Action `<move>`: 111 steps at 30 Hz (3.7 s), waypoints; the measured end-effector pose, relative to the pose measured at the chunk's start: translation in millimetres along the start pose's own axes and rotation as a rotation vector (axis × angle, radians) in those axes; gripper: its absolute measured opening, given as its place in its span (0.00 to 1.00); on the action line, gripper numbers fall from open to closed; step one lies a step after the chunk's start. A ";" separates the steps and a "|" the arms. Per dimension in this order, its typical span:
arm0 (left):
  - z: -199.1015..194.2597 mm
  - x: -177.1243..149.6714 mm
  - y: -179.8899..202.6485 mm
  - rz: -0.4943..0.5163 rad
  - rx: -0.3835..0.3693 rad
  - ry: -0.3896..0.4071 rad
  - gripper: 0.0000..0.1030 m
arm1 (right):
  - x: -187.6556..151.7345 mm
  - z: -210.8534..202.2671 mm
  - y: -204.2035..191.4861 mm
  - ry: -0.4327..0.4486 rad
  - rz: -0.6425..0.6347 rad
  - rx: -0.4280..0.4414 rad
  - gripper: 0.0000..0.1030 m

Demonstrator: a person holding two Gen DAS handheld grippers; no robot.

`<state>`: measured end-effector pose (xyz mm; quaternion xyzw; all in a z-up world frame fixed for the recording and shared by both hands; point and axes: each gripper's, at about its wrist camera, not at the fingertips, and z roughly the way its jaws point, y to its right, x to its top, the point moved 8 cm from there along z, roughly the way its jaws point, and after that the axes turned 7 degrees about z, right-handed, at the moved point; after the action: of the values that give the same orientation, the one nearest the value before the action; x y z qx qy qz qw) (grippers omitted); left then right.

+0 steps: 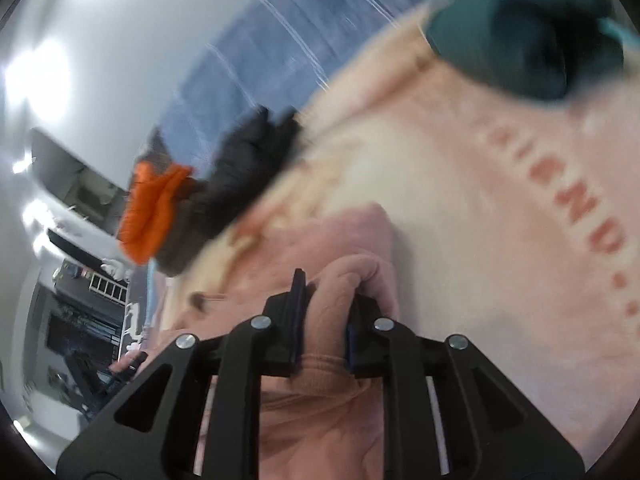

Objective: Fold large clothes

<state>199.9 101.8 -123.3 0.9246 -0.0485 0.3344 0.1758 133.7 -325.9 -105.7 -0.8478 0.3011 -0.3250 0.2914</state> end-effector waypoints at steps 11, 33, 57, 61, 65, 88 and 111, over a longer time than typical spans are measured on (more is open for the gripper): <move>-75.3 10.4 6.6 0.018 -0.112 0.166 0.76 | 1.7 -75.3 -18.4 0.196 -0.223 0.029 0.75; -3.0 15.2 -18.6 0.147 -0.018 -0.003 0.79 | 17.3 -2.9 -25.2 0.071 -0.407 -0.102 0.84; -27.1 35.9 -50.0 0.031 0.061 0.156 0.43 | 43.3 -12.8 -35.9 0.183 -0.368 -0.168 0.74; -20.9 35.6 -29.5 0.077 0.025 0.146 0.58 | 38.3 4.2 -43.3 0.109 -0.418 -0.160 0.75; 12.4 20.4 -21.0 0.173 0.194 0.050 0.61 | 20.0 47.8 -31.1 -0.042 -0.412 -0.173 0.11; -53.1 37.7 26.2 0.144 0.086 0.273 0.44 | 2.6 -33.5 -78.4 0.254 -0.409 -0.166 0.42; 50.9 -4.4 50.7 0.276 0.155 0.130 0.57 | -82.0 150.0 -111.9 -0.087 -0.498 -0.108 0.06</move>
<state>216.6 36.2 -147.5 0.8963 -0.1376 0.4175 0.0591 228.8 -151.1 -152.2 -0.9234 0.0872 -0.3333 0.1694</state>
